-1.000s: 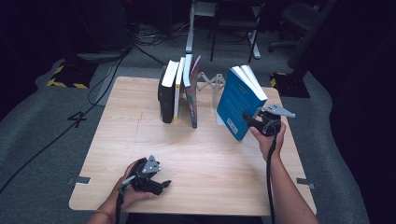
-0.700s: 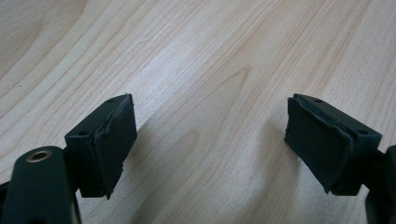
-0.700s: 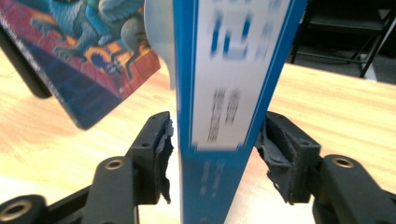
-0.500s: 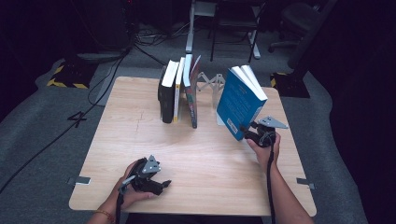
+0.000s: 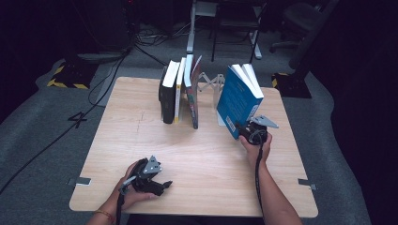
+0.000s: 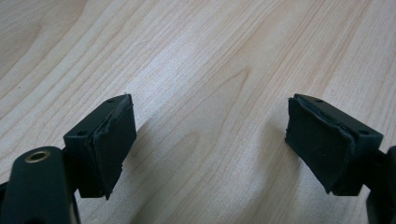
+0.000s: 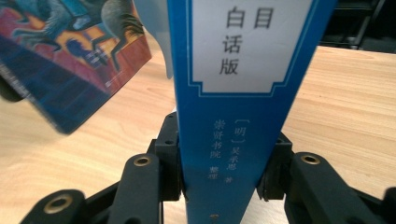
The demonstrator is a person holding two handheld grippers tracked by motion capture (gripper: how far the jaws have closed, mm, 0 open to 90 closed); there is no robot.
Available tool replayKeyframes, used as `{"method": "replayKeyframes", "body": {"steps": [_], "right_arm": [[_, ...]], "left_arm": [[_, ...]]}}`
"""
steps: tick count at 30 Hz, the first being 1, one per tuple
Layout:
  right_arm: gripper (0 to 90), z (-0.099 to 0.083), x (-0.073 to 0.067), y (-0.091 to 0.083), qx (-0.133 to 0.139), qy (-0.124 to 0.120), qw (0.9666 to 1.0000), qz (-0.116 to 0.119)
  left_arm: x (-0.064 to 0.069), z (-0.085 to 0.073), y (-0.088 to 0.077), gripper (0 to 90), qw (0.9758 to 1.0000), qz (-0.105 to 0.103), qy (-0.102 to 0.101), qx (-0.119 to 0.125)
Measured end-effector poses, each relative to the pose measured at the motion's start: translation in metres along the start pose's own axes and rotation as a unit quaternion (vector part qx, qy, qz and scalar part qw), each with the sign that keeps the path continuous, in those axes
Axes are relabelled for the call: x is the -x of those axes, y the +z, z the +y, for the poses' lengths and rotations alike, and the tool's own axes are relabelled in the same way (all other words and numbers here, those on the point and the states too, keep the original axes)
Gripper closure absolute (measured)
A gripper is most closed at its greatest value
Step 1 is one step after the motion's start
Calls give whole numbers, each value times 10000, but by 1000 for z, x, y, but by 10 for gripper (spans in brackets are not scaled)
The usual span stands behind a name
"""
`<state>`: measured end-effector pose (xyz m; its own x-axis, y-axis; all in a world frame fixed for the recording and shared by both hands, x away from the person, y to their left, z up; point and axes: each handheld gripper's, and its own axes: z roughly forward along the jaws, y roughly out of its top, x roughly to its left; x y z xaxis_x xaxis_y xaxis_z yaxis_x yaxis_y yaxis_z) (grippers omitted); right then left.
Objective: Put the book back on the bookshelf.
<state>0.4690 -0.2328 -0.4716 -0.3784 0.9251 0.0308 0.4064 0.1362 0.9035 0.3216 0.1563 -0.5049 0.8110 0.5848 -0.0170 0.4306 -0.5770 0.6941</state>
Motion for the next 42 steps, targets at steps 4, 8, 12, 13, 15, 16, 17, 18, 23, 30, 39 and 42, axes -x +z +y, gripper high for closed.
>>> {"method": "replayKeyframes", "body": {"steps": [4, 8, 12, 13, 15, 16, 17, 18, 23, 30, 39, 42], "right_arm": [[612, 10, -9, 13, -140, 6, 9997, -202], [611, 15, -14, 20, -201, 25, 9994, -289], [610, 21, -22, 29, -276, -66, 9987, -431], [611, 21, -23, 30, -283, -70, 9986, -432], [610, 22, -24, 30, -292, -60, 9987, -424], [610, 22, -24, 31, -289, -76, 9988, -385], [610, 23, -25, 32, -291, -131, 9988, -374], [609, 23, -27, 33, -294, -138, 9986, -407], [598, 22, -23, 33, -262, -11, 9991, -335], [551, 31, -25, 25, -137, -89, 9994, -306], [529, 44, -24, 16, -131, -324, 9992, -204], [497, 48, -22, 9, -225, -452, 9987, -59]], "left_arm": [[0, 0, 0, 164, 10000, -2, 3, 0], [0, 0, 0, 165, 10000, -6, 2, -1], [0, 0, 0, 165, 10000, -19, -2, -7], [0, 0, 0, 165, 10000, -17, 2, -10], [0, 0, 0, 165, 10000, -22, 7, -10], [0, 0, 0, 165, 10000, -26, 13, -10], [0, 0, 0, 165, 10000, -26, 13, -10], [0, 0, 0, 165, 10000, -28, 2, -26], [0, 0, 0, 165, 10000, -34, 16, -1], [0, 0, 0, 166, 10000, -26, 31, 0], [0, 0, 0, 166, 10000, -31, 31, -3], [0, 0, 0, 166, 10000, -34, 32, -9]]}}
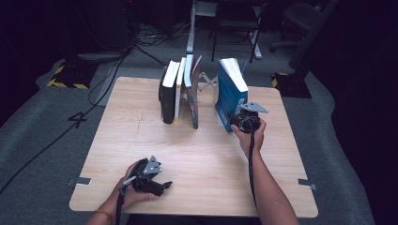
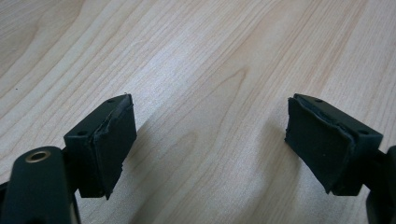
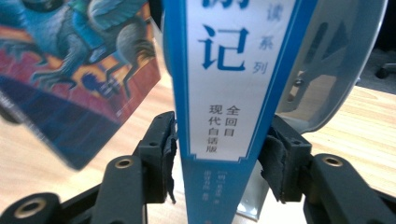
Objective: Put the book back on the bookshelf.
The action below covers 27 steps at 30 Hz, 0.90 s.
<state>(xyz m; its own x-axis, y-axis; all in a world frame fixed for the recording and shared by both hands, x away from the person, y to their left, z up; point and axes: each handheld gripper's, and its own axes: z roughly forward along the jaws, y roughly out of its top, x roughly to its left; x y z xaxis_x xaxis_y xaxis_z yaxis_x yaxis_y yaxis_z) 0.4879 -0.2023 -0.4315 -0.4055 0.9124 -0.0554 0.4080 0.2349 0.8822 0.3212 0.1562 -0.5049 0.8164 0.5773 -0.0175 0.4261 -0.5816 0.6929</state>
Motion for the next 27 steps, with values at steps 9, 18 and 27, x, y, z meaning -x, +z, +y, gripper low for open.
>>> {"method": "replayKeyframes", "body": {"steps": [9, 18, 27], "right_arm": [[419, 5, 2, -18, -277, -478, 9981, 285], [323, -2, 10, -46, -386, -818, 9946, 506], [270, -11, 14, -63, -463, -1095, 9912, 583]], "left_arm": [[0, 0, 0, 166, 10000, -2, -1, 1], [0, 0, 0, 166, 10000, 1, -16, 3], [0, 0, 0, 165, 10000, -1, -20, 13]]}}
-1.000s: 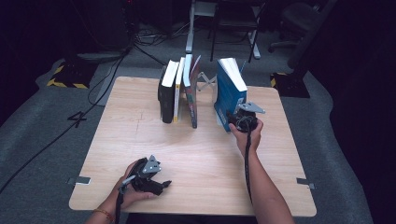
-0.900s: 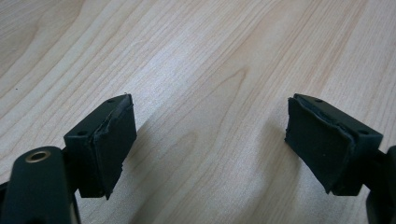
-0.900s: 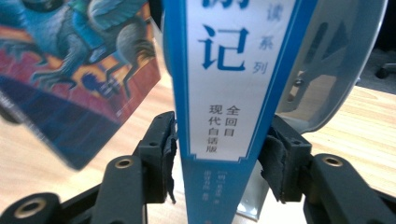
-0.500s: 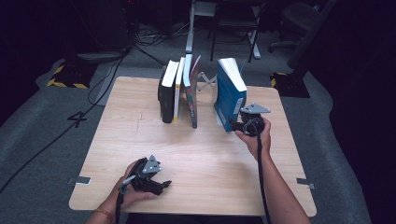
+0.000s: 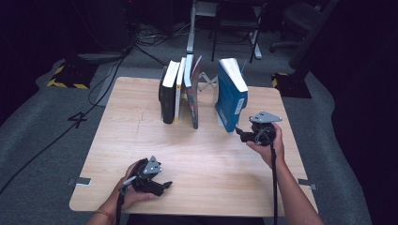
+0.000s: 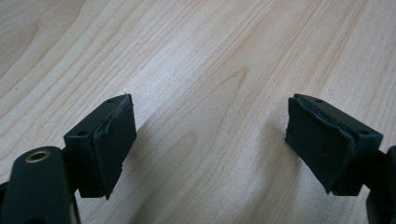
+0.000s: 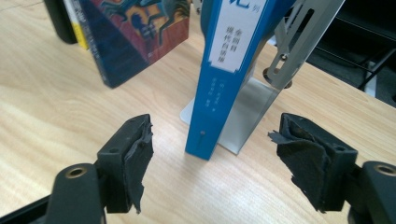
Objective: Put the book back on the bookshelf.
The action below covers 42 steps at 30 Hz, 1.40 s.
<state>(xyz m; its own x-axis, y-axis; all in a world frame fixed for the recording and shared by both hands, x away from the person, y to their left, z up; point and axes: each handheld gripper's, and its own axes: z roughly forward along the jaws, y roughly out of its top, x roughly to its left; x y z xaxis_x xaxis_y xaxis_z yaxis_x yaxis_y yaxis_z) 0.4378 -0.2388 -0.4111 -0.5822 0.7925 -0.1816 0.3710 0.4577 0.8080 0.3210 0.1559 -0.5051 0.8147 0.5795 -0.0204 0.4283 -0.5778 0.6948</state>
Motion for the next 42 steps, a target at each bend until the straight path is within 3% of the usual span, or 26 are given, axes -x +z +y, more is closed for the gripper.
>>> {"method": "replayKeyframes", "body": {"steps": [13, 42], "right_arm": [[271, -19, -12, -24, -113, -415, 9989, 199], [284, -81, -12, -74, -337, -726, 9967, 150]], "left_arm": [[0, 0, 0, 165, 10000, -1, -1, 0], [0, 0, 0, 166, 10000, -3, -1, -5]]}}
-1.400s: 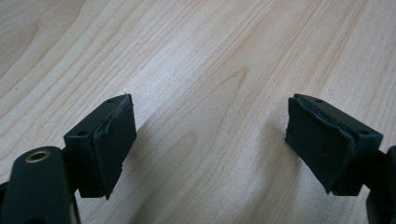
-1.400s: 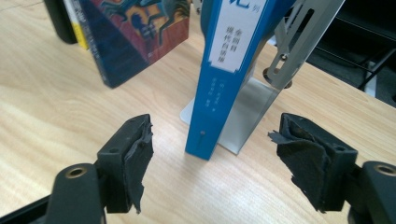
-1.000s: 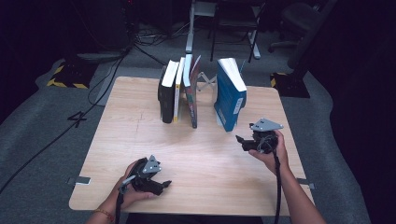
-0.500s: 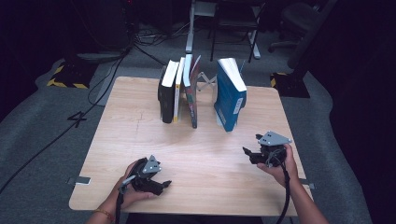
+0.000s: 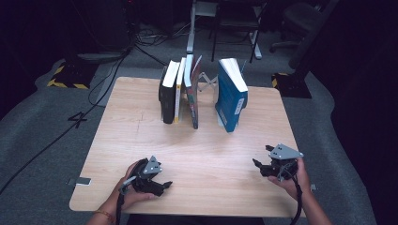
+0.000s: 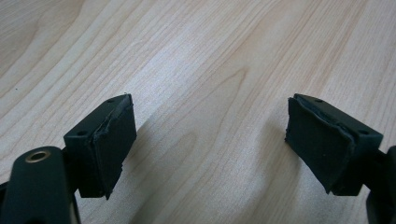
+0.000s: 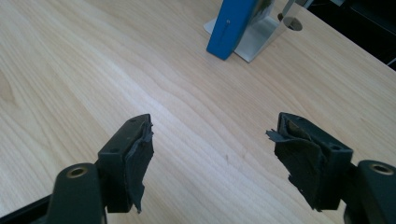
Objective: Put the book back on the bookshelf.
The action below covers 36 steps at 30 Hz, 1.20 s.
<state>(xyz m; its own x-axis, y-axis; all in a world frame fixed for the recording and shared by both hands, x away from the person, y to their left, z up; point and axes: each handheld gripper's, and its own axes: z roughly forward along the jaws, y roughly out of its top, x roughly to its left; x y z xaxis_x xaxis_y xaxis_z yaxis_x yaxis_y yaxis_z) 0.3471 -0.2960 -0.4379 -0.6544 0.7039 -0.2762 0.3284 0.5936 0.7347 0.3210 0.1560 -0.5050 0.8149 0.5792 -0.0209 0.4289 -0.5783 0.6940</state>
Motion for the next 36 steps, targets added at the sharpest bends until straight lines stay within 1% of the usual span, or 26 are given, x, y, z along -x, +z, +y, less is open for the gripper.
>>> {"method": "replayKeyframes", "body": {"steps": [2, 3, 5, 9, 10, 11, 12, 13, 15, 17, 19, 20, 22, 25, 27, 28, 32, 33, 34, 36], "right_arm": [[284, -2, -1, -1, -4, 1, 10000, 11], [283, -7, -2, -2, -37, -46, 10000, 45], [282, -9, -2, -3, -52, -67, 10000, 34], [285, -18, -5, -6, -114, -125, 9998, 77], [285, -21, -5, -7, -107, -129, 9998, 95], [285, -25, -5, -8, -124, -69, 9998, 112], [285, -25, -5, -8, -124, -69, 9998, 112], [285, -30, -6, -9, -139, -84, 9998, 129], [285, -32, -6, -10, -149, -72, 9998, 139], [283, -39, -7, -11, -214, -89, 9996, 130], [283, -48, -6, -14, -248, -12, 9996, 160], [283, -48, -6, -14, -248, -12, 9996, 160], [283, -58, -4, -17, -271, 94, 9995, 154], [280, -64, -2, -19, -272, 165, 9994, 144], [281, -73, 0, -22, -289, 324, 9989, 154], [284, -80, 1, -24, -307, 383, 9987, 118], [288, -94, 4, -28, -313, 550, 9980, -7], [288, -94, 4, -28, -313, 550, 9980, -7], [286, -102, 6, -29, -322, 681, 9972, -43], [285, -107, 8, -30, -343, 792, 9962, -71]], "left_arm": [[0, 0, 0, 165, 10000, -1, 3, -2], [0, 0, 0, 165, 10000, 3, -1, 6], [0, 0, 0, 165, 10000, 2, -1, 5], [0, 0, 0, 166, 10000, 3, 0, 6], [0, 0, 0, 165, 10000, 3, -1, 7], [0, 0, 0, 165, 10000, 3, -1, 7], [0, 0, 0, 165, 10000, 3, -1, 7], [0, 0, 0, 165, 10000, 3, -2, 7], [0, 0, 0, 165, 10000, 0, 0, 0], [0, 0, 0, 165, 10000, 3, 0, 7], [0, 0, 0, 165, 10000, 3, 0, 6], [0, 0, 0, 165, 10000, 3, 0, 6], [0, 0, 0, 165, 10000, 4, 1, 4], [0, 0, 0, 165, 10000, 6, -5, 7], [0, 0, 0, 165, 10000, 6, -3, 0], [0, 0, 0, 165, 10000, 6, -6, 8], [0, 0, 0, 165, 10000, 9, -8, 9], [0, 0, 0, 165, 10000, 9, -8, 9], [0, 0, 0, 165, 10000, 10, -10, 1], [0, 0, 0, 165, 10000, 13, -12, 0]]}}
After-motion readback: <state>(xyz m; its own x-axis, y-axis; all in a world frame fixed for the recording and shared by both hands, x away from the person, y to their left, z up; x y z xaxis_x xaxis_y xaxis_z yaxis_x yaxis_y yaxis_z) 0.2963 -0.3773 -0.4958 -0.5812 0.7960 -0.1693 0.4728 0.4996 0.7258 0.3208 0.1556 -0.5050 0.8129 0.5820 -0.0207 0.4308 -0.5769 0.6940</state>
